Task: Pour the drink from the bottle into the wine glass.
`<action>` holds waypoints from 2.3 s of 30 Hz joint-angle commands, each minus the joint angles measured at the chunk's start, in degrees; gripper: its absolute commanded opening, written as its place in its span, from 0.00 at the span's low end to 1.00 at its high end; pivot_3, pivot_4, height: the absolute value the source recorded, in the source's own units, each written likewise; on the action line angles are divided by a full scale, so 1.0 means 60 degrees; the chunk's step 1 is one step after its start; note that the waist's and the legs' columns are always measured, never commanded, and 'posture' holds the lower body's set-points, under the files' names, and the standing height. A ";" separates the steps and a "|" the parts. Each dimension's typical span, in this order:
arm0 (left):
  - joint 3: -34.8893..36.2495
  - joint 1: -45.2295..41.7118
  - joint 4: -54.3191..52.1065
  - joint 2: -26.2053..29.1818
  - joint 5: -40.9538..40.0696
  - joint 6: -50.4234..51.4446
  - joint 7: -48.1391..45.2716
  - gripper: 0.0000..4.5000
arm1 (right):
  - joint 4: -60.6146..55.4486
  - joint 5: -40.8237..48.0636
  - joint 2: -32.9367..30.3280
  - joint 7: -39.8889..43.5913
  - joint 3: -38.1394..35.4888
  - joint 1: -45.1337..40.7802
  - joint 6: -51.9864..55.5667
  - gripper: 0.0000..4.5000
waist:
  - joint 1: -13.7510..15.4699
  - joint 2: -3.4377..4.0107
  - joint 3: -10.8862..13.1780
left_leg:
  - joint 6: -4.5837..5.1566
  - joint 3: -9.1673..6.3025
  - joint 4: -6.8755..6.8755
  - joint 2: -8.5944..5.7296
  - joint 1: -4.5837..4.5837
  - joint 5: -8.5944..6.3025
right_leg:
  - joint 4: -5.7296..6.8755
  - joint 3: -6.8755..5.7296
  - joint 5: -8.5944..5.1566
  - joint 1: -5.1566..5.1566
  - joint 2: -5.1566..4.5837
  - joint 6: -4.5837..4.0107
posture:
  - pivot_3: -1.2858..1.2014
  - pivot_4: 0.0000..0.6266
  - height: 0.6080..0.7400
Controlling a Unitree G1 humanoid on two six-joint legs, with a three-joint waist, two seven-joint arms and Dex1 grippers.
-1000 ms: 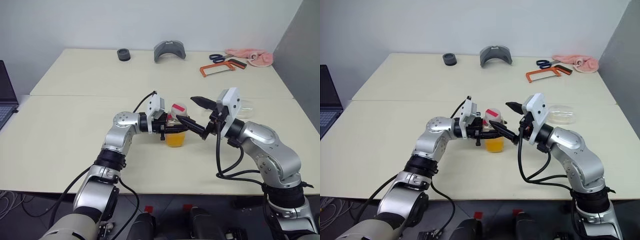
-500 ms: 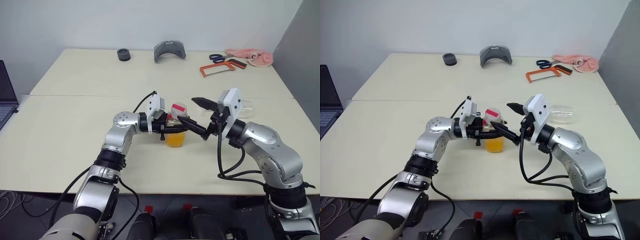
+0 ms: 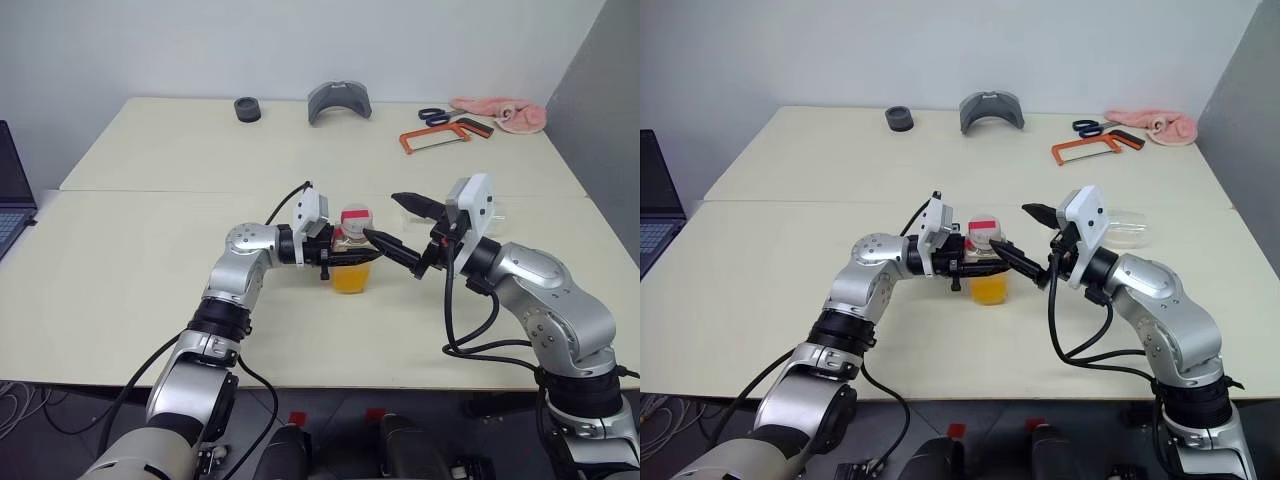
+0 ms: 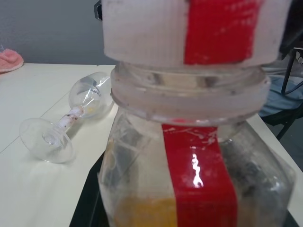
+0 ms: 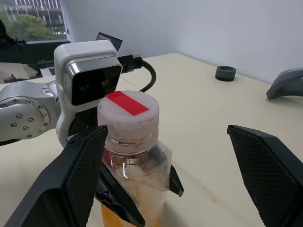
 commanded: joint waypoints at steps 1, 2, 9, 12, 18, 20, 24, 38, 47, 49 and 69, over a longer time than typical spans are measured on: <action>0.0064 -0.0182 -0.0258 -0.0033 -0.0091 -0.0242 -0.0020 0.36 | -0.0346 0.0178 -0.0124 0.0039 -0.0235 0.0027 0.0039 0.95 | 0.0001 0.0000 0.0000 | 0.0000 0.0000 0.0000 0.0000 0.0000 0.0000 | 0.0000 0.0000 0.0000 0.0000 0.0000 0.0000 | 0.52 0.24 1.00; 0.0065 -0.0179 -0.0269 -0.0036 -0.0091 -0.0238 -0.0010 0.36 | -0.0403 0.0259 -0.0145 0.0080 -0.0229 0.0053 0.0082 0.95 | 0.0001 0.0000 0.0000 | 0.0000 0.0000 0.0000 0.0000 0.0000 0.0000 | 0.0000 0.0000 0.0000 0.0000 0.0000 0.0000 | 0.52 0.24 1.00; 0.0074 -0.0208 -0.0210 -0.0059 -0.0081 -0.0285 0.0031 0.36 | -0.0898 0.0965 -0.0336 0.0419 -0.0182 0.0215 0.0544 0.95 | 0.0001 0.0000 0.0000 | 0.0001 0.0001 0.0000 0.0001 0.0000 0.0000 | 0.0000 0.0001 0.0000 0.0000 0.0000 0.0000 | 0.52 0.24 1.00; 0.0087 -0.0240 -0.0182 -0.0067 -0.0089 -0.0308 0.0037 0.36 | -0.0918 0.1127 -0.0399 0.0460 -0.0216 0.0227 0.0638 0.95 | 0.0002 0.0000 0.0000 | 0.0001 -0.0001 0.0000 0.0000 0.0000 0.0000 | -0.0001 0.0000 0.0000 0.0002 0.0000 0.0000 | 0.52 0.24 1.00; 0.0114 -0.0245 -0.0207 -0.0082 -0.0115 -0.0316 0.0076 0.36 | -0.0900 0.1284 -0.0681 0.0720 -0.0236 0.0272 0.0656 0.95 | 0.0003 0.0000 0.0000 | 0.0001 -0.0001 0.0000 0.0000 0.0000 0.0000 | -0.0001 0.0000 0.0000 0.0002 0.0000 0.0000 | 0.52 0.24 1.00; 0.0115 -0.0234 -0.0227 -0.0081 -0.0124 -0.0316 0.0088 0.36 | -0.0868 0.1312 -0.0756 0.0781 -0.0252 0.0277 0.0628 0.95 | 0.0003 0.0000 0.0000 | 0.0001 0.0000 0.0001 0.0000 0.0000 0.0000 | -0.0001 0.0000 0.0000 0.0002 0.0000 0.0000 | 0.52 0.24 1.00; 0.0121 -0.0226 -0.0260 -0.0065 -0.0159 -0.0289 0.0079 0.36 | -0.0750 0.1422 -0.0842 0.0824 -0.0391 0.0274 0.0624 0.99 | 0.0003 -0.0001 0.0000 | 0.0001 0.0000 0.0001 -0.0001 0.0000 0.0000 | -0.0001 -0.0001 0.0000 0.0002 0.0001 0.0000 | 0.52 0.24 1.00; 0.0061 -0.0218 -0.0612 -0.0080 -0.0327 0.0081 -0.0184 0.36 | -0.0385 0.1535 -0.0536 0.0499 -0.0113 -0.0607 0.1014 1.00 | 0.0003 0.0000 0.0000 | 0.0001 -0.0003 0.0001 0.0000 0.0000 0.0000 | -0.0001 -0.0002 0.0000 0.0002 0.0002 0.0000 | 0.52 0.24 1.00; 0.0019 -0.0221 -0.0669 -0.0091 -0.0267 0.0104 -0.0264 0.36 | 0.0398 0.0842 -0.0222 0.0604 0.0517 -0.1349 0.0687 1.00 | 0.0001 0.0000 0.0000 | 0.0000 -0.0001 0.0000 0.0001 0.0002 0.0000 | -0.0001 -0.0002 0.0000 0.0002 0.0003 0.0000 | 0.52 0.24 1.00; 0.0015 -0.0220 -0.0660 -0.0089 -0.0252 0.0090 -0.0270 0.36 | 0.0569 0.0740 -0.0146 0.0596 0.0555 -0.1467 0.0701 1.00 | 0.0003 0.0000 0.0000 | 0.0000 -0.0001 0.0001 0.0001 0.0001 0.0000 | -0.0001 -0.0002 0.0000 0.0002 0.0001 0.0000 | 0.52 0.24 1.00; 0.0007 -0.0126 -0.0665 -0.0132 -0.0229 0.0034 -0.0171 0.36 | 0.0389 0.0128 -0.0091 0.0903 0.0778 -0.1419 0.0122 0.41 | 0.0003 0.0000 0.0000 | 0.0000 -0.0004 0.0001 0.0002 0.0001 0.0000 | -0.0001 -0.0002 0.0000 0.0002 0.0000 0.0000 | 0.52 0.24 1.00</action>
